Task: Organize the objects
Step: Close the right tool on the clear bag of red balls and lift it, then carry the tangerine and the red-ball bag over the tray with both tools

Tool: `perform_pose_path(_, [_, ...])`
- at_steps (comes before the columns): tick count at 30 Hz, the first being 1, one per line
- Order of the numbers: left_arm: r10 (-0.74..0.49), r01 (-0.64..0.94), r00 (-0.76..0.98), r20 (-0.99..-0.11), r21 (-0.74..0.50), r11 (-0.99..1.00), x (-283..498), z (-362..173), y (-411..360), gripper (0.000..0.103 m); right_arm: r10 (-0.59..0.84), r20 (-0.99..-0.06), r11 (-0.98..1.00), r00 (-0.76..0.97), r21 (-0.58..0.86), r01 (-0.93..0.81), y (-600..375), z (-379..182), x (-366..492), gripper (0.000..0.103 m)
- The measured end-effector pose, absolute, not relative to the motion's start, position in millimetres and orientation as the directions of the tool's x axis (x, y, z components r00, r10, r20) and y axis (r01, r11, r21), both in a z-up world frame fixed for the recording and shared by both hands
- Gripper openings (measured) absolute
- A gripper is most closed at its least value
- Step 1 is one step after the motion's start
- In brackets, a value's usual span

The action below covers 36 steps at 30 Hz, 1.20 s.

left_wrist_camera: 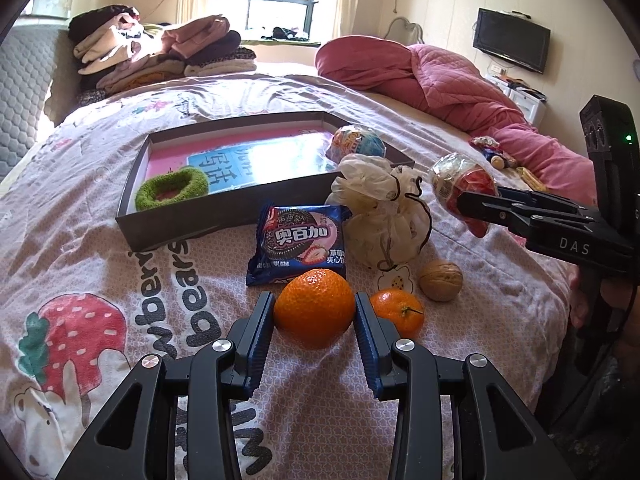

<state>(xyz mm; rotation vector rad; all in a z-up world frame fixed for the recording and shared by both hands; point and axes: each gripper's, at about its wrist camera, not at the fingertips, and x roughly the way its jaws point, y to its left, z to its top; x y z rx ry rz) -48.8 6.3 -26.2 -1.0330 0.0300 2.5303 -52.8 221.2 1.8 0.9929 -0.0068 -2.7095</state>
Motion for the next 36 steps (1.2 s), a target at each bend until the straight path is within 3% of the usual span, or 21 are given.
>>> perform_pose_path(36, [0.336,-0.305,-0.749,-0.571,-0.153,-0.94,-94,34,-13,0.04,-0.349,-0.538,-0.921,-0.767,0.049,0.385,165,51,-79,0.051])
